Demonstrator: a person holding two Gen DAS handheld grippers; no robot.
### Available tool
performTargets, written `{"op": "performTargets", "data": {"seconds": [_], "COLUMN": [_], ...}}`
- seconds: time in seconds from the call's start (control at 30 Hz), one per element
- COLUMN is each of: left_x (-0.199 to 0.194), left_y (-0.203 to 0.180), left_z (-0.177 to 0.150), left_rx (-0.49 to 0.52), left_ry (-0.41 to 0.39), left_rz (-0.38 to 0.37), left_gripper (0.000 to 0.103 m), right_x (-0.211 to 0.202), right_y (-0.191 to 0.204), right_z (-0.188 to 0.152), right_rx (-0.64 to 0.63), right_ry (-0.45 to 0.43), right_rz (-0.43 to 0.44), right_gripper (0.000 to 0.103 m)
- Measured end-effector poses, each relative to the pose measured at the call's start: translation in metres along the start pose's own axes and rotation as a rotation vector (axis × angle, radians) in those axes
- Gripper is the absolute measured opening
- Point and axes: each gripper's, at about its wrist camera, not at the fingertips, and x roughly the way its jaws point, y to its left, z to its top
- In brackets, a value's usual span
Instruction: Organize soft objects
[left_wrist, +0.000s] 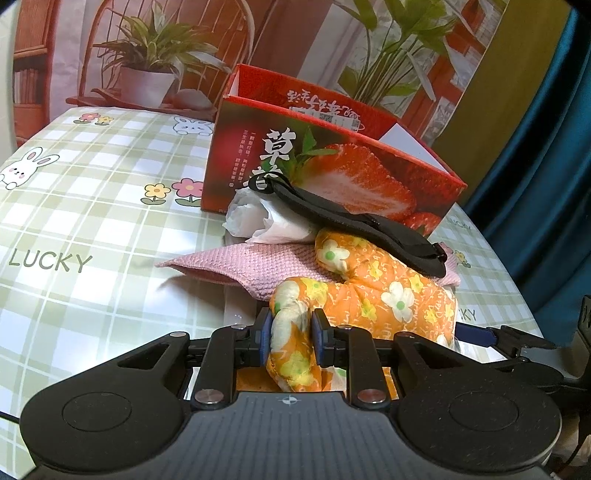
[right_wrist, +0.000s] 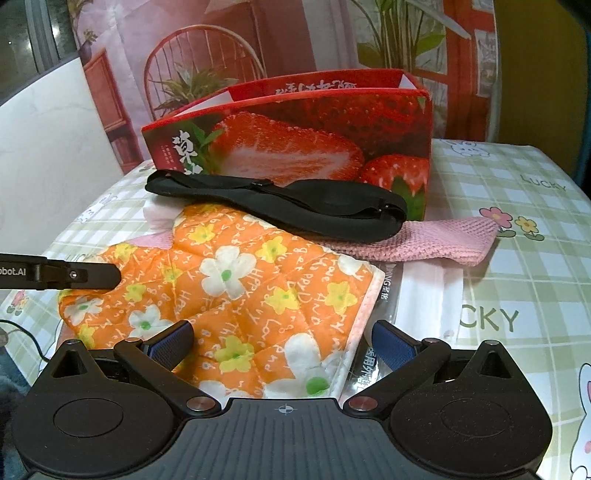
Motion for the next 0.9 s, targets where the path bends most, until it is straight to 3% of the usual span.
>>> {"op": "performTargets", "data": {"seconds": [0.4, 0.6, 0.7, 0.8, 0.9], "left_x": [0.001, 0.001, 0.002, 0.001, 0.000], "left_y": [0.002, -0.001, -0.002, -0.002, -0.004], "left_z": [-0.002, -0.003, -0.003, -0.003, -0.003], "left_rx": [-0.012, -0.004, 0.000, 0.005, 0.016], "left_ry": [0.003, 0.002, 0.005, 0.007, 0.002], "left_rz": [-0.005, 0.006, 0.010, 0.010, 0.015], "left_gripper": [0.024, 0.024, 0.024, 0.024, 0.024], "right_x": [0.000, -0.006, -0.009, -0.012, -0.018], "right_y": [-0.003, -0.007, -0.009, -0.009, -0.005], "right_z": [-0.001, 0.001, 0.002, 0.003, 0.009], "right_rx": [0.028, 0.054, 0.064, 0.060, 0.029], "right_ry": [-0.009, -0.046, -0.073, -0.096, -0.122], "right_rz": [0.011, 0.027, 0.032, 0.037, 0.046], "right_gripper": [0.095, 0.061, 0.056, 0.038, 0.031]}}
